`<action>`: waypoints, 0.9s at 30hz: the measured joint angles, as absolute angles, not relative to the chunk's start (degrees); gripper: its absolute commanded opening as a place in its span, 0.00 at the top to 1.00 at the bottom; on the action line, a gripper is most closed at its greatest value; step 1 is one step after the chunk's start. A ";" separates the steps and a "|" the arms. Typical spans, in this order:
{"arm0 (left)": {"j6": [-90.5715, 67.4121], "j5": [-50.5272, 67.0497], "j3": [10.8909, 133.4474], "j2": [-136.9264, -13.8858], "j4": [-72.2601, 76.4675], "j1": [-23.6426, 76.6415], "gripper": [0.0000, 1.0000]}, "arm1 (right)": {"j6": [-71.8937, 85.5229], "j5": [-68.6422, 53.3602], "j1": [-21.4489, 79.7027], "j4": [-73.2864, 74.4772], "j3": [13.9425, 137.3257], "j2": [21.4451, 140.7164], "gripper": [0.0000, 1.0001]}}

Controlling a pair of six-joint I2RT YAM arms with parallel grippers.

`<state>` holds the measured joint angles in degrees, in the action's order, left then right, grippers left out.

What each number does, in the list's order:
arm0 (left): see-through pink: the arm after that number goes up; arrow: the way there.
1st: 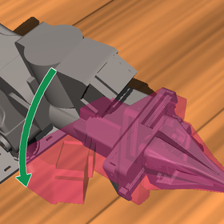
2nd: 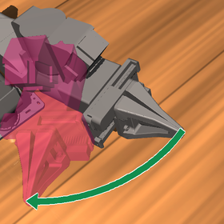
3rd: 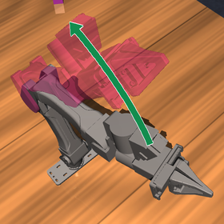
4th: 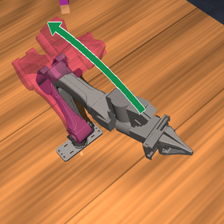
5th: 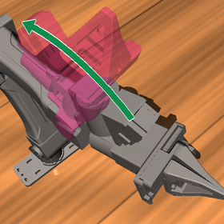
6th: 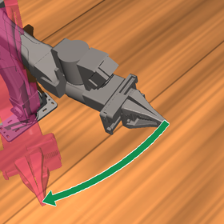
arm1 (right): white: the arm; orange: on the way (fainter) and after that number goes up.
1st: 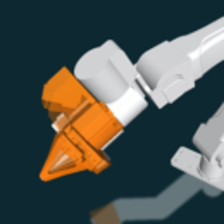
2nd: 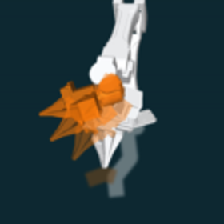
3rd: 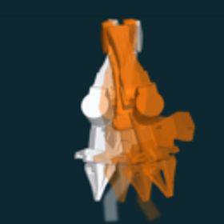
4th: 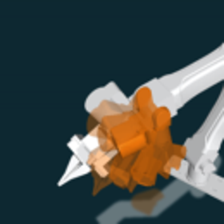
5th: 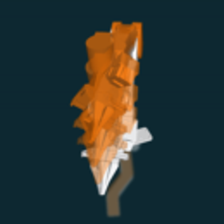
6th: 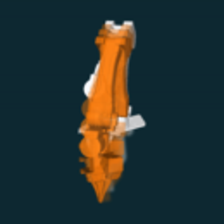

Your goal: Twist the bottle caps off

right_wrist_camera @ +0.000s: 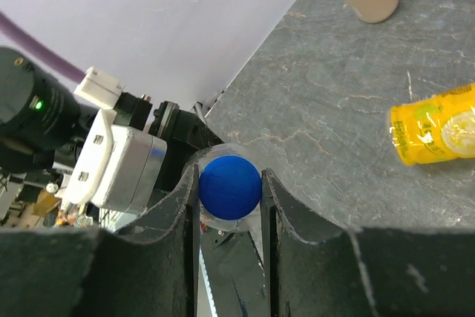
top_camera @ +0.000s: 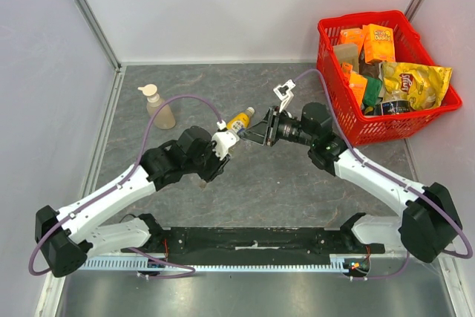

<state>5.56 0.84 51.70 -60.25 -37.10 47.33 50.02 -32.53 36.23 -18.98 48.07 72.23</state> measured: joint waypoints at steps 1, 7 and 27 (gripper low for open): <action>5.63 2.17 51.70 -59.90 -37.10 47.33 0.83 | 49.74 -33.06 36.18 -19.70 47.68 71.70 1.00; 5.69 13.17 51.83 -56.14 -36.80 46.81 0.84 | 45.95 -38.52 36.21 -22.70 47.27 67.99 1.00; 6.20 50.22 56.77 -56.18 -33.87 47.00 0.85 | 44.38 -57.12 36.42 -40.47 46.30 57.78 1.00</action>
<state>6.20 50.22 56.77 -56.18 -33.87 47.00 44.38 -57.12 36.42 -40.47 46.30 57.78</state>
